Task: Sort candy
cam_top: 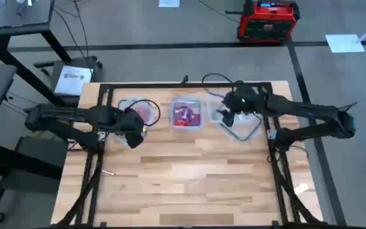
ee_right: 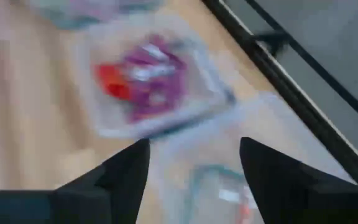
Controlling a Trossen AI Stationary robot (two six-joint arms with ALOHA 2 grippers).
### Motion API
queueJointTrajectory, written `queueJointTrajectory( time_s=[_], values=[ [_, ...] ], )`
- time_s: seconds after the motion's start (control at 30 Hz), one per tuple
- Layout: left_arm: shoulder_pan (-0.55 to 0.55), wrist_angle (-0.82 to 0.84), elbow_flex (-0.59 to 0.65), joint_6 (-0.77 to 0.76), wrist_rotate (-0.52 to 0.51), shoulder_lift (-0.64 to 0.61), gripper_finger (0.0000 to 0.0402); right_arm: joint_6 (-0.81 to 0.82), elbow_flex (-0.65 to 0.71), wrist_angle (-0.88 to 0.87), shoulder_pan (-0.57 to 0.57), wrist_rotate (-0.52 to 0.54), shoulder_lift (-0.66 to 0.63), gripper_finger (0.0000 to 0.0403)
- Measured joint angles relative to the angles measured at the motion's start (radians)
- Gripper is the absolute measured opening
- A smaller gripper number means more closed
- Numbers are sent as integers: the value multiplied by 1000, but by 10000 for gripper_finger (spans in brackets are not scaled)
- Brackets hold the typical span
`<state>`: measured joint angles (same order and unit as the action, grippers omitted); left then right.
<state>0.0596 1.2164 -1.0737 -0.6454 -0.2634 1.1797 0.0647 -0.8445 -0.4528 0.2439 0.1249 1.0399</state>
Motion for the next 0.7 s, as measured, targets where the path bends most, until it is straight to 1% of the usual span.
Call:
queueJointTrajectory(
  time_s=[0.1,0.2,0.3,0.37,0.43,0.5,0.6,0.7],
  values=[
    [84,-25,0,11,152,0,182,68,-1,4,-136,1,-25,239],
    [199,7,-1,-49,258,34,182,116,-1,25,-270,15,-19,239],
    [304,120,-1,-131,322,106,182,135,-1,58,-393,102,15,239],
    [365,206,-1,-136,348,169,182,137,-1,102,-461,173,44,240],
    [412,253,0,-105,364,233,182,129,-1,158,-506,221,71,240],
    [452,259,0,-55,374,294,182,121,-1,209,-538,238,94,240],
    [500,230,4,17,393,382,182,121,-1,260,-564,241,118,239],
    [532,160,41,48,440,450,182,121,-1,287,-579,242,128,239]
  ],
)
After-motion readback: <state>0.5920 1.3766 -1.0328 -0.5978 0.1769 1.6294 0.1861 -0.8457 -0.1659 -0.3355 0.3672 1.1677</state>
